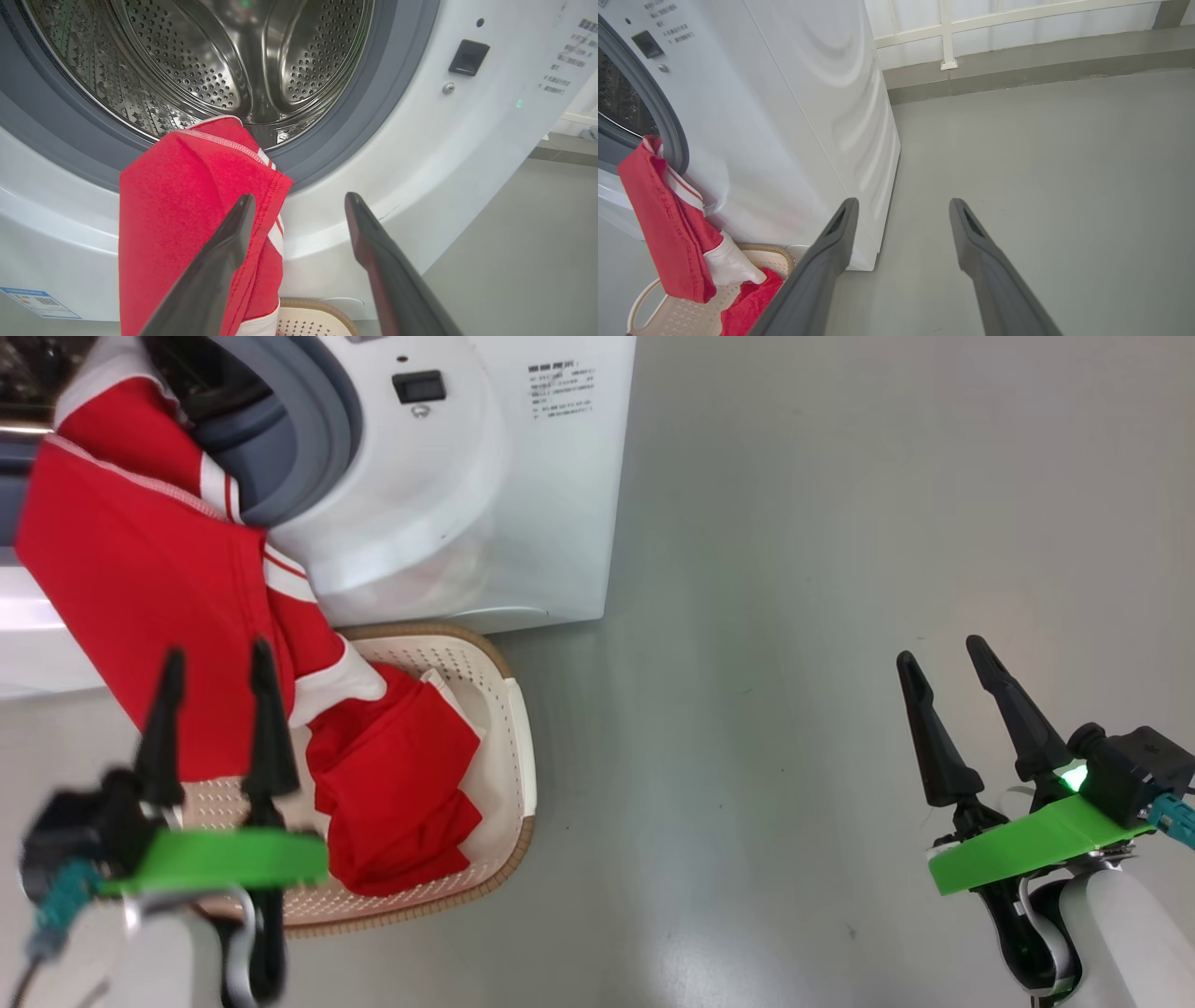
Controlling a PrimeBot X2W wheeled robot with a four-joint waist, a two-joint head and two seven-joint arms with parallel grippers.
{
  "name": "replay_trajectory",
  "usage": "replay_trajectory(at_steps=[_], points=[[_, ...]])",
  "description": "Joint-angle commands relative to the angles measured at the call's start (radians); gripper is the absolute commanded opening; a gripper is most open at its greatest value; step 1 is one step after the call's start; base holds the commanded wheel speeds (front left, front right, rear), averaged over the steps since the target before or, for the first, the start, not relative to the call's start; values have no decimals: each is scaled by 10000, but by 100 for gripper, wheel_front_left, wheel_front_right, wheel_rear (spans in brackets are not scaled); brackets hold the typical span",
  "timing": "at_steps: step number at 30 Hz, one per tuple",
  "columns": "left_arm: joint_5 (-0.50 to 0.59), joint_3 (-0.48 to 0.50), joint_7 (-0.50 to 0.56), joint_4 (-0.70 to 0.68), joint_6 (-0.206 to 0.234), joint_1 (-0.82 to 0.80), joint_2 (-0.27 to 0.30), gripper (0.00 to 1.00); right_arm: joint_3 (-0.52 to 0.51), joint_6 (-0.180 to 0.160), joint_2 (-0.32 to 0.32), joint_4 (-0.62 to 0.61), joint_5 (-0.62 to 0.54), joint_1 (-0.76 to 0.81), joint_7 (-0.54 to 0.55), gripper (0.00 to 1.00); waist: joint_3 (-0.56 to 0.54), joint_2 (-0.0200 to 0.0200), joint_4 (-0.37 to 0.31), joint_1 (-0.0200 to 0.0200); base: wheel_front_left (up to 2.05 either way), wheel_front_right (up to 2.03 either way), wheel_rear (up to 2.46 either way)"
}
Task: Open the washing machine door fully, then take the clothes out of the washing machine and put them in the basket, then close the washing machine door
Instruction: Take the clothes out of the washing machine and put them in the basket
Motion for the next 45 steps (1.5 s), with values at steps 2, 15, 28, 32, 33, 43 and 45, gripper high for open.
replay_trajectory(at_steps=[2,15,28,32,33,43,45], points=[[342,572,-49,266,-22,-861,193,100,198,65,-42,-270,-72,10,-65,100,139,0,-9,0,0,0,0],[958,1166,-49,4316,192,-4229,570,100,385,65,77,-239,-22,-165,-65,100,412,0,-340,0,0,0,0],[1266,1028,-49,8083,575,-6588,1265,100,441,65,164,-224,13,-220,-65,100,499,0,-624,0,0,0,0],[1407,823,-49,8936,646,-7185,1363,100,418,65,179,-235,19,-247,-65,100,556,0,-646,0,0,0,0],[1425,785,-37,9186,656,-7324,1397,100,419,65,184,-236,21,-255,-65,100,568,0,-654,0,0,0,0],[1714,357,163,10613,1069,-8284,1790,100,452,65,238,-246,32,-378,-65,100,686,0,-785,0,0,0,0],[1751,287,239,10716,1163,-8368,1835,100,444,65,244,-246,28,-393,-65,100,709,0,-800,0,0,0,0]])
